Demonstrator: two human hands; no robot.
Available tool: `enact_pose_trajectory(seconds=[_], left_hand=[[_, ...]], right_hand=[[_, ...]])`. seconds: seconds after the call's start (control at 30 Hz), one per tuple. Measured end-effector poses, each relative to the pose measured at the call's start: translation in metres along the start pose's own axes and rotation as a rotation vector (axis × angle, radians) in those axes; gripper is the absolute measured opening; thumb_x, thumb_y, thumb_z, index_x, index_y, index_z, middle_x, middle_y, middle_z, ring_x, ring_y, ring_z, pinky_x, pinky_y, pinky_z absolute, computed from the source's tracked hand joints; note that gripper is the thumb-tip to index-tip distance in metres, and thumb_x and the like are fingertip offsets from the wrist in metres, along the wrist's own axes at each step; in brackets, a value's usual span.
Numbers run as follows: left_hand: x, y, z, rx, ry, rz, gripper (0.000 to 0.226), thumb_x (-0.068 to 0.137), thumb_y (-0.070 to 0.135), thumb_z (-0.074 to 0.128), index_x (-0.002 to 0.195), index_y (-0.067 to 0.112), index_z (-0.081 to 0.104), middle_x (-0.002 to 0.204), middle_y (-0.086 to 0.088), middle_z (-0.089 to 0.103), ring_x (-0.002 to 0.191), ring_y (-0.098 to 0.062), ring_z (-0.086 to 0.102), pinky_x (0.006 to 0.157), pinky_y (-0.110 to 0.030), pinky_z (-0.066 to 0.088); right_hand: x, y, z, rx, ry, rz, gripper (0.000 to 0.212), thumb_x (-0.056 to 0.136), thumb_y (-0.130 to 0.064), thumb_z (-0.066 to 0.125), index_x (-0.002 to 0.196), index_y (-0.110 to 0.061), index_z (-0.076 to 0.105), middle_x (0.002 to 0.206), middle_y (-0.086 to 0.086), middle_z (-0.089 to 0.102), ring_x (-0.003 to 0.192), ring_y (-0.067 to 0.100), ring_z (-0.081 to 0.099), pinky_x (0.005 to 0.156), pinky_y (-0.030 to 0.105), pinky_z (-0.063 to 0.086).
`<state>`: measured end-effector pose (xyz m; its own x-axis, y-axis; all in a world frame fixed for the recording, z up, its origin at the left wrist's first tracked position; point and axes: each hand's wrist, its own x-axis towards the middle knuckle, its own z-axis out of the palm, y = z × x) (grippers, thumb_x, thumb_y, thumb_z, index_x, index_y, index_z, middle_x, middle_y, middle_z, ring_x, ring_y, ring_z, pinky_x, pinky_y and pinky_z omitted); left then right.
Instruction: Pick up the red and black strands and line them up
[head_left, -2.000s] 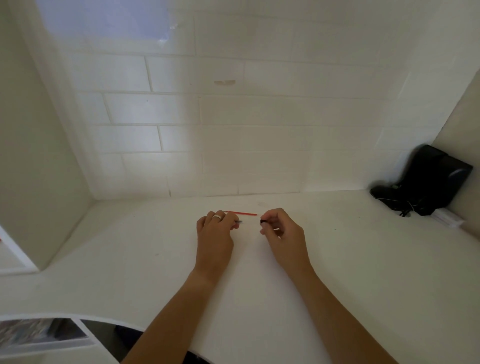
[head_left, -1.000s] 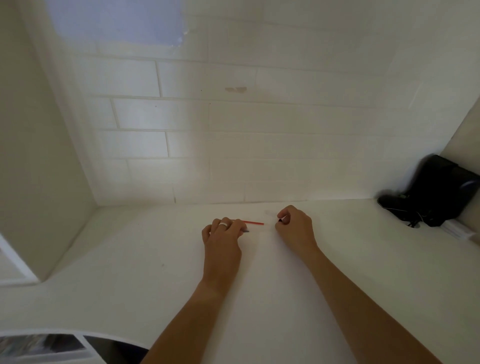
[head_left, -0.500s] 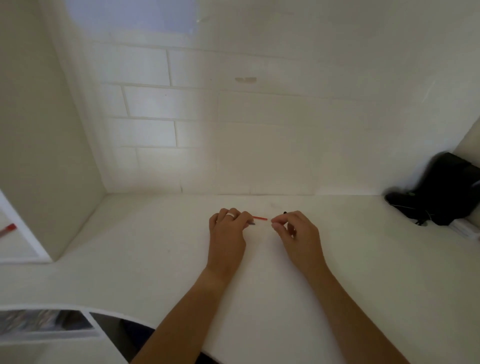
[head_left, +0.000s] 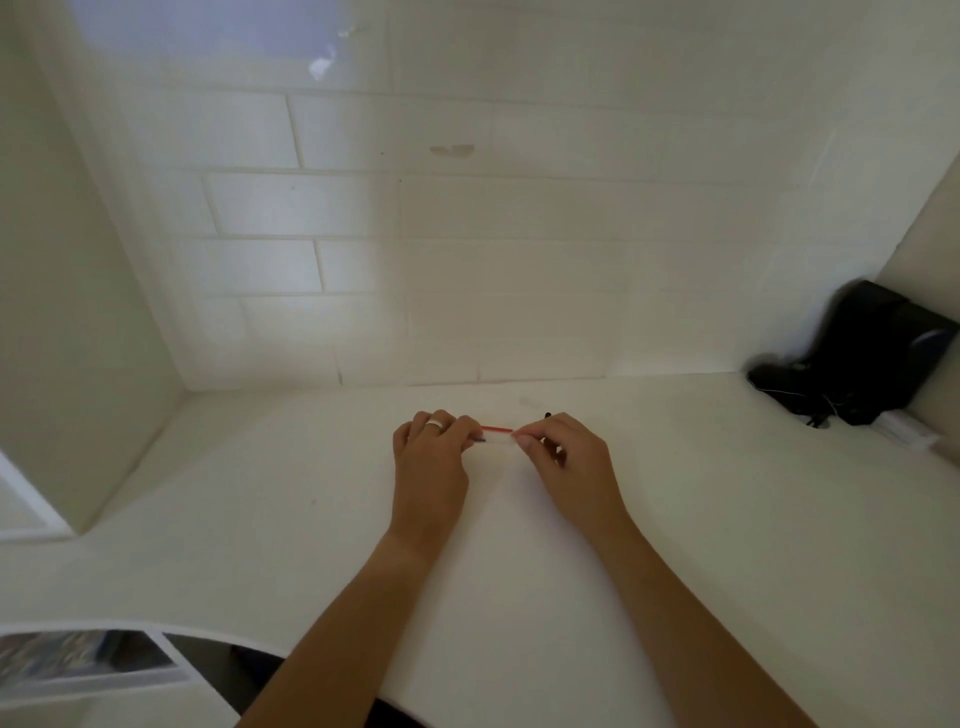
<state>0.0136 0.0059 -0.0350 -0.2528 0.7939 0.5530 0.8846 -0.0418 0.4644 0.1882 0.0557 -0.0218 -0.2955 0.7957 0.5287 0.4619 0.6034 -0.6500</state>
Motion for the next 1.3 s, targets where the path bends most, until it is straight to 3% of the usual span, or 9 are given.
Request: enact_pose_trajectory(seconds=[0.3, 0.57, 0.7, 0.77, 0.87, 1.0, 1.1, 1.3], left_hand=[[-0.001, 0.002, -0.003, 0.008, 0.01, 0.004, 0.025, 0.095, 0.005, 0.056, 0.096, 0.025, 0.07, 0.091, 0.008, 0.063, 0.097, -0.015, 0.051, 0.094, -0.026, 0.027], [-0.001, -0.004, 0.001, 0.097, 0.075, -0.153, 0.034, 0.082, -0.012, 0.056, 0.092, 0.019, 0.066, 0.09, 0.003, 0.063, 0.092, -0.022, 0.054, 0.087, -0.023, 0.022], [-0.002, -0.004, 0.001, 0.1, 0.042, -0.179, 0.036, 0.081, -0.013, 0.052, 0.092, 0.019, 0.065, 0.089, 0.003, 0.062, 0.092, -0.022, 0.053, 0.088, -0.025, 0.024], [-0.003, -0.003, 0.002, 0.113, 0.011, -0.173, 0.033, 0.084, -0.01, 0.05, 0.092, 0.019, 0.065, 0.089, 0.003, 0.062, 0.093, -0.022, 0.054, 0.09, -0.027, 0.026], [-0.002, -0.002, 0.003, 0.125, 0.0, -0.168, 0.032, 0.085, -0.007, 0.048, 0.094, 0.02, 0.065, 0.091, 0.003, 0.063, 0.095, -0.022, 0.054, 0.092, -0.03, 0.028], [-0.002, 0.0, 0.001, 0.131, -0.009, -0.171, 0.035, 0.081, -0.008, 0.046, 0.095, 0.018, 0.066, 0.091, 0.001, 0.064, 0.095, -0.023, 0.055, 0.091, -0.03, 0.027], [-0.001, 0.001, -0.001, 0.125, -0.018, -0.177, 0.037, 0.079, -0.009, 0.046, 0.096, 0.017, 0.067, 0.092, 0.0, 0.065, 0.096, -0.023, 0.055, 0.093, -0.032, 0.03], [0.0, 0.0, -0.001, 0.108, -0.008, -0.183, 0.04, 0.078, -0.012, 0.046, 0.096, 0.017, 0.067, 0.091, 0.002, 0.065, 0.095, -0.022, 0.055, 0.088, -0.026, 0.024]], right_hand=[[0.001, 0.001, 0.0, 0.018, 0.069, 0.081, 0.009, 0.089, -0.011, 0.068, 0.083, -0.018, 0.069, 0.08, -0.005, 0.065, 0.075, 0.011, 0.059, 0.064, 0.013, 0.043], [0.002, 0.0, -0.009, 0.105, 0.443, 0.334, 0.013, 0.093, -0.005, 0.05, 0.082, -0.01, 0.054, 0.083, 0.003, 0.057, 0.073, 0.006, 0.051, 0.063, 0.013, 0.038], [0.009, 0.001, -0.018, 0.141, 0.598, 0.45, 0.011, 0.095, -0.011, 0.048, 0.088, -0.012, 0.056, 0.087, 0.005, 0.06, 0.076, 0.018, 0.054, 0.07, 0.029, 0.042], [0.015, -0.006, -0.022, 0.19, 0.641, 0.459, 0.009, 0.095, -0.013, 0.049, 0.09, -0.015, 0.057, 0.085, 0.004, 0.063, 0.072, 0.018, 0.055, 0.067, 0.025, 0.042], [0.026, -0.023, -0.014, 0.274, 0.565, 0.424, 0.007, 0.093, -0.013, 0.055, 0.089, -0.017, 0.059, 0.079, 0.0, 0.07, 0.065, 0.015, 0.062, 0.059, 0.014, 0.047], [0.049, -0.032, 0.015, 0.26, 0.393, 0.448, 0.009, 0.092, -0.012, 0.058, 0.085, -0.015, 0.062, 0.08, 0.004, 0.073, 0.062, 0.024, 0.07, 0.058, 0.03, 0.056], [0.063, -0.031, 0.034, 0.218, 0.357, 0.48, 0.009, 0.091, -0.01, 0.058, 0.083, -0.013, 0.063, 0.078, 0.004, 0.071, 0.063, 0.026, 0.069, 0.06, 0.036, 0.058], [0.062, -0.017, 0.046, -0.357, 0.2, 0.362, 0.008, 0.091, -0.011, 0.058, 0.088, -0.014, 0.065, 0.095, 0.003, 0.059, 0.078, 0.023, 0.058, 0.061, 0.03, 0.041]])
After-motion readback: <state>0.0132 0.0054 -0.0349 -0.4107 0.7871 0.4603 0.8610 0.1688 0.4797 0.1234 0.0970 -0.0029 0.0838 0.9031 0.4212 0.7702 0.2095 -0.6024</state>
